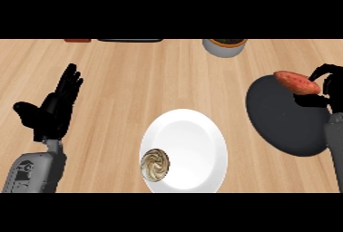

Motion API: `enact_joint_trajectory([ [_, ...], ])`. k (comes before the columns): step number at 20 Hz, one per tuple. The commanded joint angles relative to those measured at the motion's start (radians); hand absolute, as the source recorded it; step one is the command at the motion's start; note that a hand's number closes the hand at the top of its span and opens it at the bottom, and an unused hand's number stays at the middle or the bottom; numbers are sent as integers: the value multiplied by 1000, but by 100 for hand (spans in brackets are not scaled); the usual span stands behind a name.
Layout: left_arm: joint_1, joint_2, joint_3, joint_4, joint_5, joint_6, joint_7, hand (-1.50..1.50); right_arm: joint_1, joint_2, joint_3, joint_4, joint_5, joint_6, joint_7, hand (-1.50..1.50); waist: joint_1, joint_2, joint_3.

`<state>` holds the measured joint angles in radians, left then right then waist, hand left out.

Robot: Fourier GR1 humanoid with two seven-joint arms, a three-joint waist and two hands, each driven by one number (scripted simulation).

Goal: Pick the sweet potato from the plate and place it in the pan

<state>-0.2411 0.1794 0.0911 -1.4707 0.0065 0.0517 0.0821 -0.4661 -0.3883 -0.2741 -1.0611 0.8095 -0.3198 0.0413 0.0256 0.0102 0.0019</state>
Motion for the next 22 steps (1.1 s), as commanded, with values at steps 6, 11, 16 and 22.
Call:
enact_joint_trajectory([
  [6, -26, -13, -18, 1, -21, 11, 11, 0, -195, -26, -118, 510, -120, -16, -218, -150, 10, 3, 1],
  [11, -31, -1, 9, 32, 7, -14, -17, 0, -224, -56, -178, 620, -245, 238, -309, -150, 8, 5, 1],
  [16, 0, -16, -1, 1, -2, -4, -16, 0, -258, -49, -189, 738, -234, 118, -463, -150, 4, 0, 1],
  [22, -3, 13, 32, 35, 0, -7, -11, 0, -186, -65, -337, 652, -417, 160, -636, -150, -24, -7, 0],
])
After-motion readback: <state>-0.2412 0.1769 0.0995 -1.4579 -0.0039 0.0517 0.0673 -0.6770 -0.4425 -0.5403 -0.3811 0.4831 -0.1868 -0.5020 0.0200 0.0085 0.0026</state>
